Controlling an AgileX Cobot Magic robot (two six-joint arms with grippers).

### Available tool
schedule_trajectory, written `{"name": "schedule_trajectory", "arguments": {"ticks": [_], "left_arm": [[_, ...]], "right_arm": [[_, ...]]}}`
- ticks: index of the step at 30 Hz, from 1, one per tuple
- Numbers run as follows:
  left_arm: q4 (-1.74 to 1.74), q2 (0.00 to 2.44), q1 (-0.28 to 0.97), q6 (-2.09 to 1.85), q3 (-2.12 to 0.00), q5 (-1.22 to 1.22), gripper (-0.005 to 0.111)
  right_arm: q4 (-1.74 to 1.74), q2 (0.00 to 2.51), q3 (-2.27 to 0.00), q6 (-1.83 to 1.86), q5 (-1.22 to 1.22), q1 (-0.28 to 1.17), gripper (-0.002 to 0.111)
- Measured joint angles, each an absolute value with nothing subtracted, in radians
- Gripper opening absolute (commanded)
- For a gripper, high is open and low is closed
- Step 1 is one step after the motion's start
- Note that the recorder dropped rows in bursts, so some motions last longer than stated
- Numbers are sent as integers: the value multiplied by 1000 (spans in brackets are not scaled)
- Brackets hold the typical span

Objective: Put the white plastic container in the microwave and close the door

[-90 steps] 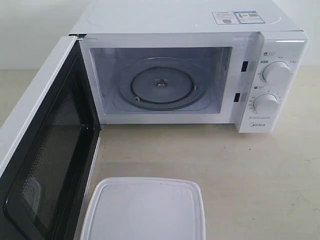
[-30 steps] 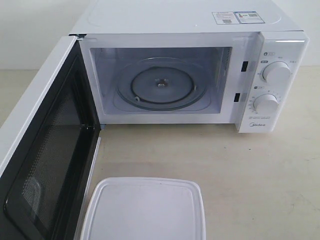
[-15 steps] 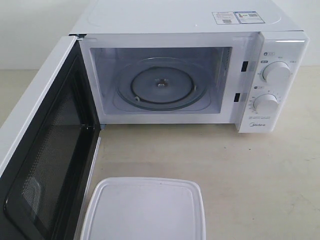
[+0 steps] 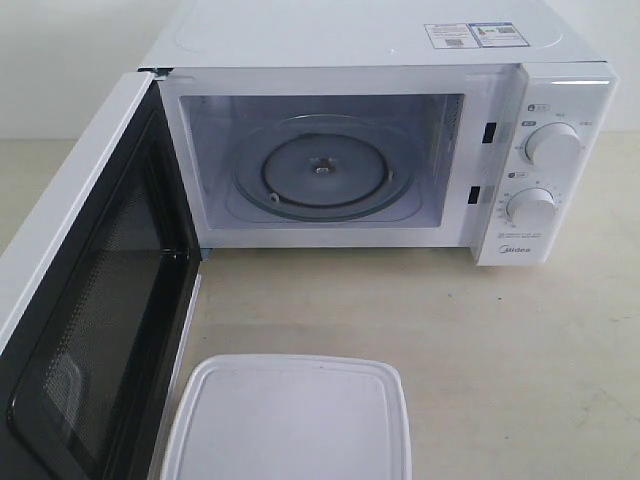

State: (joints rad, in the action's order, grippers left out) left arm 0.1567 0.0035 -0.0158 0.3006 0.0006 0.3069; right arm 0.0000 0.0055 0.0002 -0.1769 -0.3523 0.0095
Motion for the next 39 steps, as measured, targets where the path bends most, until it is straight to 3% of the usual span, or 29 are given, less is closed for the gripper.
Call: {"name": "schedule_trajectory", "arguments": {"ticks": [12,30,34,39], "left_arm": [[157,3,-16,301,1,307,4],[157,3,-16,301,1,307,4],[157,3,-16,301,1,307,4],[157,3,-16,301,1,307,4]], "right_arm": [[-91,6,0,-135,-287,10,0],[-13,3,0,-227,526,10,0],[-19,5,-104,-230,455,10,0],[-77,177,-423,-228,117,10,0]]}}
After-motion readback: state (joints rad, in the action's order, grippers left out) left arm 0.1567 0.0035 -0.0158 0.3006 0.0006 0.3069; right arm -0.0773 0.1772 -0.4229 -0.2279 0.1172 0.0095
